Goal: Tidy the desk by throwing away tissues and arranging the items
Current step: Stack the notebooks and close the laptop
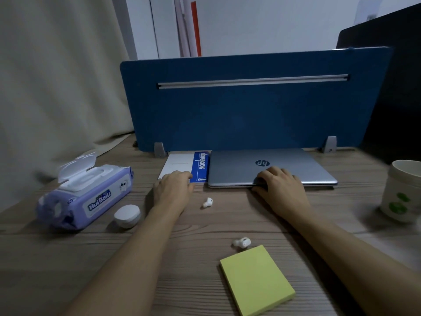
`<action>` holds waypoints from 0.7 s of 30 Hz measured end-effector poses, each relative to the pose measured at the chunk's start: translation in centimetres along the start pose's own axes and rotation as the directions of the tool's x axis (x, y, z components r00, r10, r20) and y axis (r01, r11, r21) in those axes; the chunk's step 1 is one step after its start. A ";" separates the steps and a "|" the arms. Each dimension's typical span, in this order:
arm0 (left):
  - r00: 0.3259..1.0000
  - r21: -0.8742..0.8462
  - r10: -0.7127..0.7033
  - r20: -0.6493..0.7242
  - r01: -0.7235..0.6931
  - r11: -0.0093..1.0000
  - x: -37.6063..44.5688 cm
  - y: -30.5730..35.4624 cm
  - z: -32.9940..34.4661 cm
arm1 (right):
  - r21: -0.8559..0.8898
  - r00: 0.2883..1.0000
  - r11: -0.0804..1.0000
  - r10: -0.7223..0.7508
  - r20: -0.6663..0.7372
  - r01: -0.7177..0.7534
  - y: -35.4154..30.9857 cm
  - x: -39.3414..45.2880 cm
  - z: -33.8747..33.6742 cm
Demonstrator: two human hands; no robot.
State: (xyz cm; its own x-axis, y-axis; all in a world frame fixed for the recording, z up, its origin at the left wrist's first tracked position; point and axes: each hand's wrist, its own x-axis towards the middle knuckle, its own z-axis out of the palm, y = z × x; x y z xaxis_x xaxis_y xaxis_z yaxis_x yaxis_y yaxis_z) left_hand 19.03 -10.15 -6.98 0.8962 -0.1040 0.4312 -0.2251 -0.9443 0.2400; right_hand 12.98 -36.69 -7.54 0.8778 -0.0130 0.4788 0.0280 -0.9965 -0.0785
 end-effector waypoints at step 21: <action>0.983 -0.159 -0.142 -0.117 0.122 0.980 -11.2 -5.1 -8.8 | 0.346 0.992 0.932 -0.121 0.021 0.106 -2.6 -8.3 -4.2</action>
State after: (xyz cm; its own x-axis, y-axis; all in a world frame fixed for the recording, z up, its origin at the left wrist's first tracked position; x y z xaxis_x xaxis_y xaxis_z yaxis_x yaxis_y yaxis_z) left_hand 6.76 -1.40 -5.43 0.8682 0.0678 0.4916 -0.1716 -0.8884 0.4257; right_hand 3.60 -34.39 -7.61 0.8779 0.1097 0.4660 0.2850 -0.9019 -0.3246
